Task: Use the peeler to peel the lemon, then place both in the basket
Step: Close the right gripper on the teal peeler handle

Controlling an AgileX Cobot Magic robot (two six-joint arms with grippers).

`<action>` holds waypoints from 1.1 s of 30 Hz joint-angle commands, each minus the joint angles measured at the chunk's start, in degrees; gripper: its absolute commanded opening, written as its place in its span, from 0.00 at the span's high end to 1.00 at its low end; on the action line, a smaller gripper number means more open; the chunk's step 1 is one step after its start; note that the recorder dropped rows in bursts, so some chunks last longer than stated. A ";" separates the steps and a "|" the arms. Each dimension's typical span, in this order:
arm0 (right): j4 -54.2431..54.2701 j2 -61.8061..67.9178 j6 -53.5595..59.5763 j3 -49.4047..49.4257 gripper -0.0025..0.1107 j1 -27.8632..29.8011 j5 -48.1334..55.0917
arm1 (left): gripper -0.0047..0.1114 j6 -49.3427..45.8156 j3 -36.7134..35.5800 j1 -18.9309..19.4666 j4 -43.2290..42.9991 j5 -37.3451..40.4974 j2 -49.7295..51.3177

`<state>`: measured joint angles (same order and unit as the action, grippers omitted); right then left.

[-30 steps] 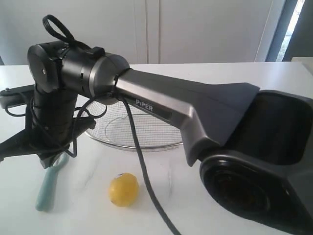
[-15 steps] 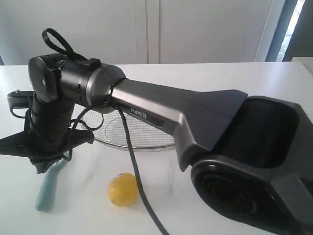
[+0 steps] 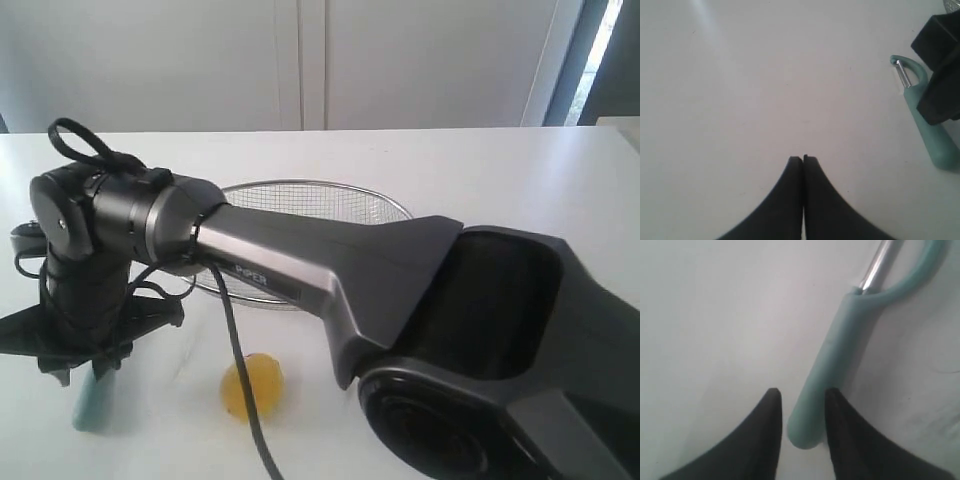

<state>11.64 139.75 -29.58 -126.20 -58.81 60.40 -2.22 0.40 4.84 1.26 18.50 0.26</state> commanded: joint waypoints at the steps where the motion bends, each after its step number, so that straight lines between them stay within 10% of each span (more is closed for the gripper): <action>1: -7.13 -0.25 -2.99 -0.50 0.66 -0.53 0.00 | 0.96 0.02 -0.40 0.19 0.37 0.68 -0.26; 33: -6.13 4.64 -5.58 -0.50 0.72 -0.65 -1.89 | 0.96 -0.12 -0.40 0.19 0.37 0.68 -0.26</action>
<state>5.46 143.75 -34.86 -126.66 -59.35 56.90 -2.22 0.40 4.84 1.26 18.50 0.26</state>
